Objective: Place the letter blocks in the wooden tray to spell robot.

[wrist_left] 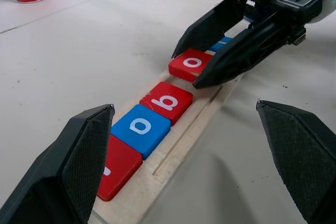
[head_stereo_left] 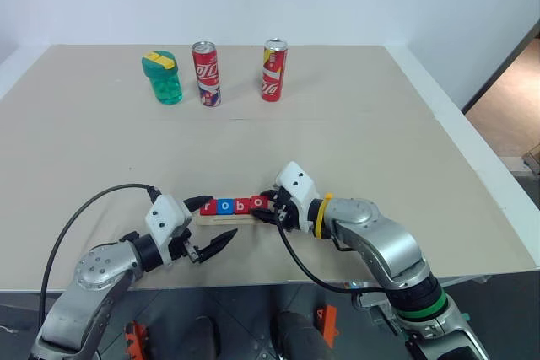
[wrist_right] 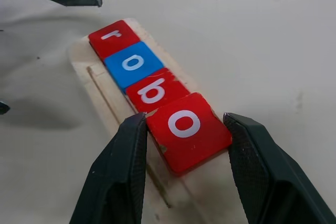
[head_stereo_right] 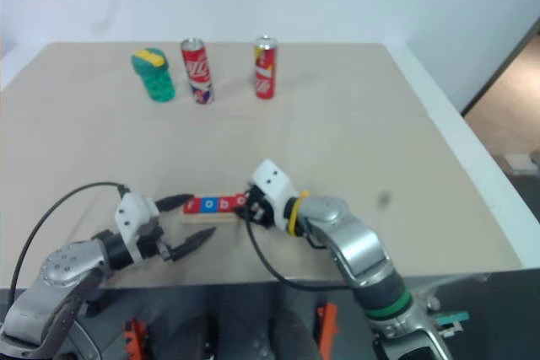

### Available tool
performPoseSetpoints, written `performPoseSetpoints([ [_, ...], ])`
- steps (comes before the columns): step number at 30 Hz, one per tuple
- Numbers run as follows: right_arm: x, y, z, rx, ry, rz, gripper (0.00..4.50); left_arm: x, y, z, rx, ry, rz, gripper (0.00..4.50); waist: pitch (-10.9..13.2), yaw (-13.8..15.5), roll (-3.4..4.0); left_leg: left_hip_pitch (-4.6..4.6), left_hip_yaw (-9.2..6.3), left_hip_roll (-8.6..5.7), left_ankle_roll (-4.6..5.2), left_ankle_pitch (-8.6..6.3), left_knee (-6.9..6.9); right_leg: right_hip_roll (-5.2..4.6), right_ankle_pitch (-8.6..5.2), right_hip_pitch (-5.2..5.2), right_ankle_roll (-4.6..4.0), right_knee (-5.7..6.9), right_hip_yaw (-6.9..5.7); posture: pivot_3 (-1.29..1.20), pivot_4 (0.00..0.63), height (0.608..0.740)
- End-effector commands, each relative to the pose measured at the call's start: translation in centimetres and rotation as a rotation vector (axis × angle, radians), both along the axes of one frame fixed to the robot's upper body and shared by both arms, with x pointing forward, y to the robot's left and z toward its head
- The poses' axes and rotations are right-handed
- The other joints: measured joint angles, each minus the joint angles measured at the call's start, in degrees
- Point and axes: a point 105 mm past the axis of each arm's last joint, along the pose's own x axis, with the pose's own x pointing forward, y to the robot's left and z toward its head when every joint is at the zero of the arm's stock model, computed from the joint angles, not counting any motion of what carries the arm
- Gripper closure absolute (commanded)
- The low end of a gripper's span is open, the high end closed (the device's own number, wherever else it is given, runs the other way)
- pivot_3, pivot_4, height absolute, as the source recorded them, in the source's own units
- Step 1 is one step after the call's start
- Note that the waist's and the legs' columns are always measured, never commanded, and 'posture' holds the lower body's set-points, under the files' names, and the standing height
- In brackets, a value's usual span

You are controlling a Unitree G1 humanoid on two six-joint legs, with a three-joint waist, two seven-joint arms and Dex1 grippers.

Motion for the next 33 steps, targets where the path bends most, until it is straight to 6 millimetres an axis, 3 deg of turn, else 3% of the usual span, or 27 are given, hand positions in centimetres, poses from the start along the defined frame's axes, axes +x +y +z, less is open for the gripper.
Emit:
performPoseSetpoints([
  [1, -0.3, 0.5, 1.1, 0.025, -0.04, 0.019, 2.78, -0.2, -0.1, 0.5, 0.008, -0.032, -0.011, 0.0, 0.0, 0.0, 0.0, 0.0, 0.0, 0.0, 0.0, 0.0, 0.0, 0.0, 0.0, 0.0, 0.0, 0.0, 0.0, 0.0, 0.15, 0.74],
  [13, -0.2, 0.8, 0.8, 0.033, -0.031, 0.019, 2.78, -0.2, -0.2, 0.5, 0.011, -0.025, -0.014, 0.0, 0.0, 0.0, 0.0, 0.0, 0.0, 0.0, 0.0, 0.0, 0.0, 0.0, 0.0, 0.0, 0.0, 0.0, 0.0, 0.0, 0.15, 0.74],
  [15, -0.1, 0.7, 0.7, 0.031, -0.03, 0.016, 1.78, -0.1, -0.2, 0.5, 0.012, -0.026, -0.013, 0.0, 0.0, 0.0, 0.0, 0.0, 0.0, 0.0, 0.0, 0.0, 0.0, 0.0, 0.0, 0.0, 0.0, 0.0, -0.01, 0.0, 0.15, 0.74],
  [20, -0.1, 0.7, 0.7, 0.034, -0.036, 0.011, 0.14, 0.0, -0.2, 0.5, 0.012, -0.03, -0.013, 0.0, 0.0, 0.0, 0.0, 0.0, -0.01, 0.0, 0.0, 0.0, 0.0, 0.0, 0.01, 0.0, 0.01, 0.0, -0.01, 0.0, 0.15, 0.74],
  [21, 0.0, 0.7, 0.8, 0.036, -0.039, 0.009, 0.03, 0.0, -0.2, 0.6, 0.012, -0.031, -0.014, 0.0, 0.0, 0.0, 0.0, 0.0, 0.0, 0.0, 0.0, 0.0, 0.01, 0.0, 0.01, 0.0, 0.01, 0.0, 0.0, 0.0, 0.15, 0.74],
  [29, 1.1, -0.1, 5.9, 0.163, -0.152, -0.057, 0.03, -0.1, -0.1, 0.5, 0.023, -0.025, -0.027, 0.0, 0.0, 0.0, 0.0, 0.0, 0.0, 0.0, 0.0, 0.0, 0.03, 0.01, 0.03, 0.0, 0.03, 0.01, 0.0, 0.0, 0.15, 0.74],
  [32, -0.1, -0.7, 6.8, 0.195, -0.135, 0.015, 0.03, -0.4, -0.2, 0.5, 0.02, -0.017, -0.046, 0.0, 0.0, 0.0, 0.0, -0.03, -0.01, -0.01, 0.0, 0.0, 0.06, -0.02, 0.03, 0.01, 0.05, 0.01, 0.0, 0.0, 0.15, 0.74],
  [33, -0.9, -0.7, 6.7, 0.192, -0.112, 0.062, 0.57, -0.5, -0.2, 0.5, 0.017, -0.013, -0.052, 0.0, 0.0, 0.0, 0.0, -0.05, -0.02, -0.02, 0.0, 0.0, 0.06, -0.02, 0.01, 0.01, 0.08, 0.0, 0.0, 0.0, 0.15, 0.74],
])
